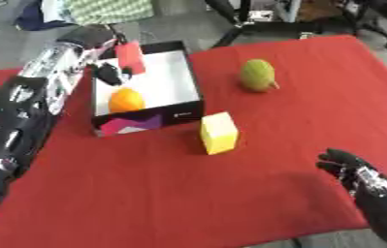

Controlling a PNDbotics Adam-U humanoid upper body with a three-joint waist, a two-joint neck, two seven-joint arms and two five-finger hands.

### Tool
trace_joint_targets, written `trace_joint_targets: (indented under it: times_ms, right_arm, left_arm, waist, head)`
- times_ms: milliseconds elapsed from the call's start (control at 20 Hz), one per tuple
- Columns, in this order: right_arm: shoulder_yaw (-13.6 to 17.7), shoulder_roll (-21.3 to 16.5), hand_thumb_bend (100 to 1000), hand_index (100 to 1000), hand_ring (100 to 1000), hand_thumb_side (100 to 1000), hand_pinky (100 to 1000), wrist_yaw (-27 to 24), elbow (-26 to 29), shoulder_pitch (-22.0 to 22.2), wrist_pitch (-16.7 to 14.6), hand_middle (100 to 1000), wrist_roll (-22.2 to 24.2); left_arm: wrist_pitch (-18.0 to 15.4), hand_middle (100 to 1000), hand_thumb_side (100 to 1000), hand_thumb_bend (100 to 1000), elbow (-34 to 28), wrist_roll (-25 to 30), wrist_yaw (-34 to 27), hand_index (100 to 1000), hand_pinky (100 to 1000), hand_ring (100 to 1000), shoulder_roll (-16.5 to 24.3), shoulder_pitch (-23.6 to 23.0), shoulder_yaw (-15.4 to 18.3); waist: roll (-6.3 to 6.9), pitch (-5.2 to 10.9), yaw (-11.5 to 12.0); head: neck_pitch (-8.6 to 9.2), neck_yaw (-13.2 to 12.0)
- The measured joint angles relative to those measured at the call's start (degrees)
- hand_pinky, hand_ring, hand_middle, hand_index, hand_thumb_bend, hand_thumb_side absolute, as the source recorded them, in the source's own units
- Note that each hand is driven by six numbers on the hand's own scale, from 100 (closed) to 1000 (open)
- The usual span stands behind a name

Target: Pick up objects on the table and place them in the box.

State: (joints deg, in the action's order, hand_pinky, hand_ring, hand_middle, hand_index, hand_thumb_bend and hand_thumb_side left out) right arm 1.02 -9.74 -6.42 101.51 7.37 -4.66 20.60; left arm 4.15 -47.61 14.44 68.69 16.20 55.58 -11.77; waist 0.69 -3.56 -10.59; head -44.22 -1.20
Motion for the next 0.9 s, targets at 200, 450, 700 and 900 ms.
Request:
trace_joint_targets:
  times_ms: [200,450,700,900]
  right_arm:
    - [0.0,0.1,100,864,848,815,1000,0.0,0.0,-0.2,0.1,802,0.1]
    - [0.0,0.4,100,864,848,813,1000,-0.1,0.0,-0.3,0.1,802,0.1]
    - [0.3,0.4,100,864,848,803,1000,-0.1,0.0,-0.3,0.0,802,-0.1]
    - [1.1,0.4,100,865,850,770,1000,0.1,0.0,-0.4,-0.4,803,-0.7]
  left_arm:
    - [1.0,670,823,503,3.9,-4.6,1.9,939,742,600,-1.5,0.0,1.5]
    - [0.9,670,953,569,3.6,-7.1,-0.4,962,745,590,-1.4,0.0,1.8]
    - [0.5,610,860,347,-4.5,-7.3,-11.1,935,733,532,2.6,-2.5,1.1]
    - [2.3,577,833,263,-21.3,-7.7,-29.0,916,725,506,9.3,-9.5,1.3]
  waist:
    - [0.00,0.00,0.0]
    - [0.00,0.00,0.2]
    - [0.00,0.00,0.8]
    - [0.00,0.00,1.9]
  head:
    - [0.00,-0.2]
    - [0.00,0.0]
    - [0.00,0.5]
    - [0.00,0.8]
